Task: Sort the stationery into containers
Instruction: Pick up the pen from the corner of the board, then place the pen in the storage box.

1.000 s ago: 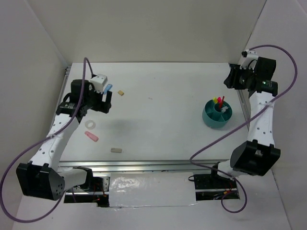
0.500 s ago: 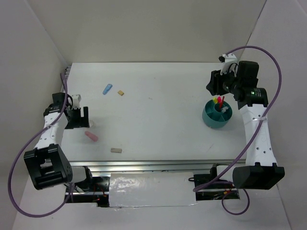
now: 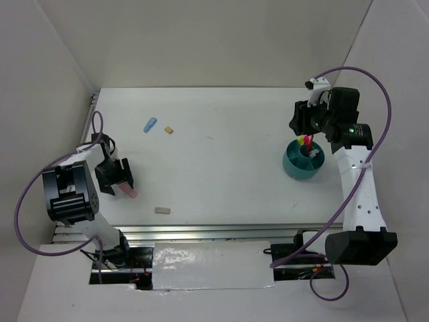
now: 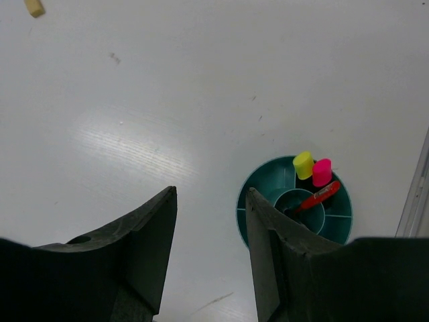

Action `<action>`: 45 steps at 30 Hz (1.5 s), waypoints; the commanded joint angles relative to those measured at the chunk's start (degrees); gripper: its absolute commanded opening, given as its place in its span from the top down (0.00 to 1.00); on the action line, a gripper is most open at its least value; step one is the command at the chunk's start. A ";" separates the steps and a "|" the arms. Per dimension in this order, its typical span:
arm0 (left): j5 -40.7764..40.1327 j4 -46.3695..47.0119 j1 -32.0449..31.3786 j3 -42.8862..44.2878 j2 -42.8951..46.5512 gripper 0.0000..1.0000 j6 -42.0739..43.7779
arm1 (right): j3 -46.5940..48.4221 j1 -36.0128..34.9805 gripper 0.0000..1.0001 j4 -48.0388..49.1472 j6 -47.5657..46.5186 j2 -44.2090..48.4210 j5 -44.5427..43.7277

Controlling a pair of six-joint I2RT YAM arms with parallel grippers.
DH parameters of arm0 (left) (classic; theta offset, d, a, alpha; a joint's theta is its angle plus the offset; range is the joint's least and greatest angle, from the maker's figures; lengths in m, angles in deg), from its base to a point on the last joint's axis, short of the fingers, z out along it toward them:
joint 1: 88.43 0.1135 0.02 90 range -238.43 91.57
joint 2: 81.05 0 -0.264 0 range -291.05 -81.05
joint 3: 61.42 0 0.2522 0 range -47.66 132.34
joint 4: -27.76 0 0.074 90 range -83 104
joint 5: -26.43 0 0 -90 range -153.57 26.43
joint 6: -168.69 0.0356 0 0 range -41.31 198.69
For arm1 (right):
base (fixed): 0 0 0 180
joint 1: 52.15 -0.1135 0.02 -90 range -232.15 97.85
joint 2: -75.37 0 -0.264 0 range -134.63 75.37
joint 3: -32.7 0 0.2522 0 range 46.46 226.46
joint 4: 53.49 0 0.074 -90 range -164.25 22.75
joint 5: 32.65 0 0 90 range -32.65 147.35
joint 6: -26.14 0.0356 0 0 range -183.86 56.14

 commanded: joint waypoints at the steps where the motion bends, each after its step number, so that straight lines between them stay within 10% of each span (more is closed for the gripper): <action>1: -1.34 0.86 -1.35 -0.28 -1.81 0.16 -3.48 | -0.32 0.32 0.47 0.68 -0.76 1.28 -0.45; 9: 0.32 3.59 -4.61 -0.46 -5.06 0.30 -4.63 | 0.03 1.02 0.47 0.67 -1.11 0.67 -0.28; 20: 9.45 7.89 -14.97 -0.90 -0.51 0.79 -2.18 | 1.17 -1.26 0.48 0.15 -0.94 -0.03 2.96; 31: 8.77 21.69 -40.19 7.62 23.84 0.81 1.43 | -1.37 -3.29 0.49 5.41 11.70 -0.56 25.81; 45: 5.51 24.69 -56.37 19.67 19.55 0.82 5.39 | -0.23 -16.29 0.32 17.98 30.34 -7.24 35.94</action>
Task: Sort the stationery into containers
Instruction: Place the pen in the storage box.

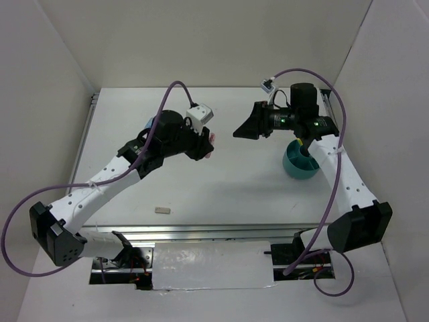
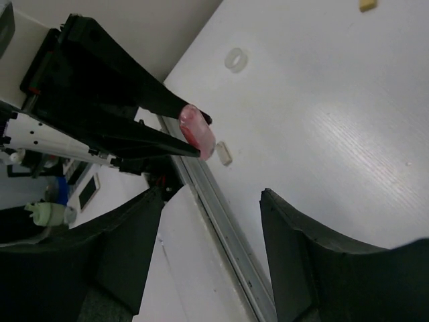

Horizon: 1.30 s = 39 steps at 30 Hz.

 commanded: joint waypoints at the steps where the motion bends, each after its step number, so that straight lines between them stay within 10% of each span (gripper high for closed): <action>1: -0.71 1.71 -1.67 3.82 -0.54 0.82 1.72 | 2.26 -0.99 0.32 5.05 4.25 -1.07 2.08; 25: -4.32 0.74 -4.92 8.84 -6.16 0.81 3.83 | 6.48 -11.46 0.37 -0.31 -3.30 -7.58 -9.70; 33: -5.20 0.74 -4.92 8.84 -5.99 0.79 4.36 | 6.57 -11.81 0.83 -0.66 -4.26 -7.94 -9.08; 37: -6.34 -0.22 -4.92 9.28 -5.81 0.31 4.36 | 6.65 -11.63 1.00 -3.46 -7.16 -6.53 -11.27; 38: -6.78 -0.40 -4.84 9.02 -5.46 0.01 4.27 | 6.74 -11.02 1.00 -4.17 -9.08 -5.31 -12.06; 39: -7.30 -0.66 -4.92 8.75 -4.76 0.01 4.27 | 6.83 -10.15 1.00 -5.66 -9.80 -4.52 -12.59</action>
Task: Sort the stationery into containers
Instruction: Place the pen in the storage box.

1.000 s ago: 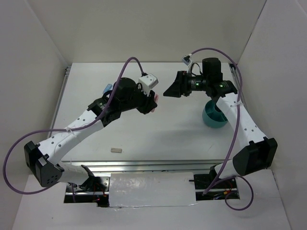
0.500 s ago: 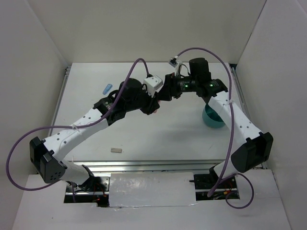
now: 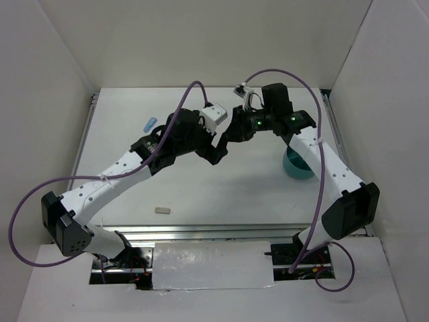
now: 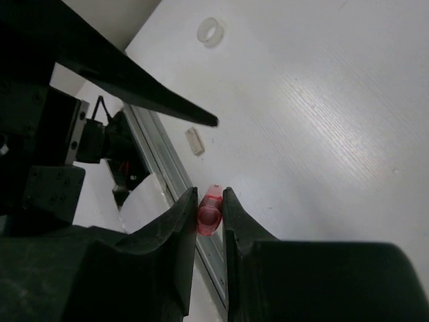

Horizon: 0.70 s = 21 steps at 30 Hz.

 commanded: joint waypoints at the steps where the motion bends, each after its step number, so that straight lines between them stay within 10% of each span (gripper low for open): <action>1: -3.54 0.63 -0.18 1.76 1.93 0.01 0.57 | 1.96 2.34 1.00 -4.53 -6.08 5.08 -2.46; 11: -5.58 -6.05 8.69 1.14 1.33 0.01 -0.57 | -12.27 36.14 1.00 -12.97 -15.67 24.86 -11.32; 21: -7.34 -1.66 9.58 0.17 0.53 0.01 -1.01 | -18.35 51.90 1.00 -12.28 -17.43 28.48 -25.05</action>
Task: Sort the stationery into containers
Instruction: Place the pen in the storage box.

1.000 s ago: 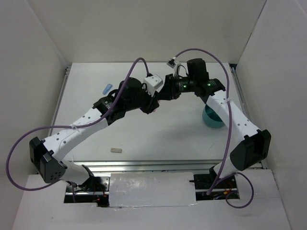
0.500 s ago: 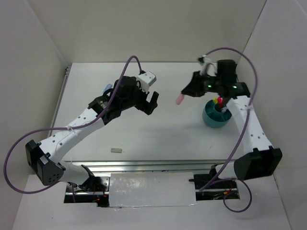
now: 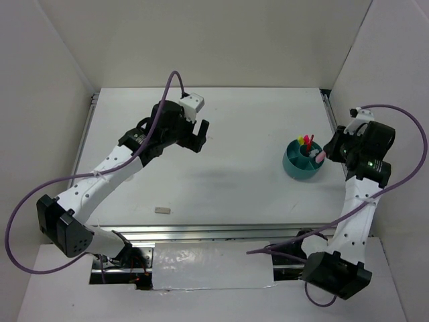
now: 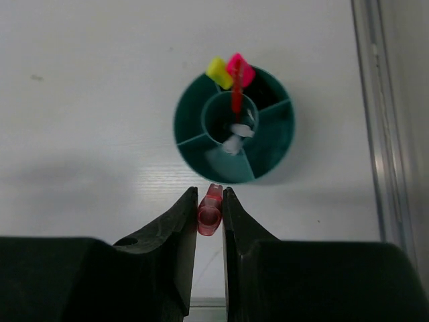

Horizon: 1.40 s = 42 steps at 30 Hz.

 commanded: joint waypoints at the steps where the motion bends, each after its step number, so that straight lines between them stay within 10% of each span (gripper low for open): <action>1: -1.63 2.73 -0.13 0.78 -0.65 0.01 -0.61 | -0.97 3.44 1.00 0.99 -2.31 -2.19 -4.85; 31: 2.50 5.90 8.48 -5.37 0.32 0.01 0.88 | -1.50 6.79 1.00 16.37 2.70 -23.81 4.38; 42: 5.21 5.71 17.62 -2.73 -4.96 0.01 2.19 | -2.64 4.06 0.70 17.87 3.75 -26.62 0.69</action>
